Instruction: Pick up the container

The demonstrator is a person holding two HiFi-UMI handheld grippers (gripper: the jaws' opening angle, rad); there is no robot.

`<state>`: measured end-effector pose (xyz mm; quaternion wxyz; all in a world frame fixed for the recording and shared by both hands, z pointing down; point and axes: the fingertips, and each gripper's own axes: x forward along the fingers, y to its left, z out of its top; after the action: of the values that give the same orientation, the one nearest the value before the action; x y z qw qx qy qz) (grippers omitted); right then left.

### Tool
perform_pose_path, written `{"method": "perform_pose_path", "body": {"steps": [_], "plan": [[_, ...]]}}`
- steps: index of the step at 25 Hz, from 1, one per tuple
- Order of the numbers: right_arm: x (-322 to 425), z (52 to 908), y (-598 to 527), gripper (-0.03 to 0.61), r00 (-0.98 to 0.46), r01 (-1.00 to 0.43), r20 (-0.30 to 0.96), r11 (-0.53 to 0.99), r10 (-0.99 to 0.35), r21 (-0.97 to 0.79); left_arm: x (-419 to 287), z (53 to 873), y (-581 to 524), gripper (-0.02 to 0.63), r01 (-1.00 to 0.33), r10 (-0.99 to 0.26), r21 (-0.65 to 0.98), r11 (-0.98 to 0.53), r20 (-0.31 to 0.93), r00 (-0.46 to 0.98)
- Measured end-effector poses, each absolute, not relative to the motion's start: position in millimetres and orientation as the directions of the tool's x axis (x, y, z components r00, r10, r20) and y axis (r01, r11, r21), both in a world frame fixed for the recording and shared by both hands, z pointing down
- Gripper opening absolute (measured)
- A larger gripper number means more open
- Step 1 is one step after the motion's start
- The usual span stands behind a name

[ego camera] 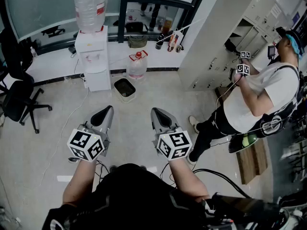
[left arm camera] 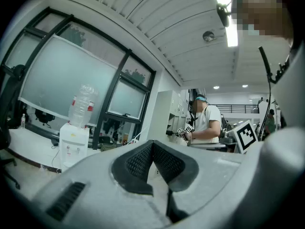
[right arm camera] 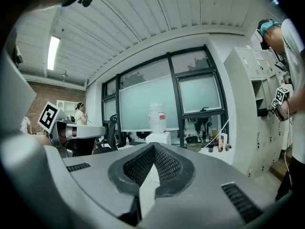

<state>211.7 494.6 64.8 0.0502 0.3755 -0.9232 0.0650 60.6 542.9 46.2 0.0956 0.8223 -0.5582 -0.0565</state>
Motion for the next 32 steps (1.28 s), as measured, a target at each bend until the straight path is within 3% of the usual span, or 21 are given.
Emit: {"method": "perform_pose_path", "body": {"steps": [16, 32], "plan": [[204, 58, 510, 0.006, -0.734, -0.679, 0.117, 0.726, -0.669, -0.110, 67, 51, 557, 0.008, -0.895, -0.921, 0.242, -0.375, 0.012, 0.389], [154, 71, 530, 0.008, -0.700, -0.714, 0.150, 0.694, -0.699, -0.098, 22, 63, 575, 0.008, -0.858, -0.886, 0.239, -0.454, -0.020, 0.463]]}}
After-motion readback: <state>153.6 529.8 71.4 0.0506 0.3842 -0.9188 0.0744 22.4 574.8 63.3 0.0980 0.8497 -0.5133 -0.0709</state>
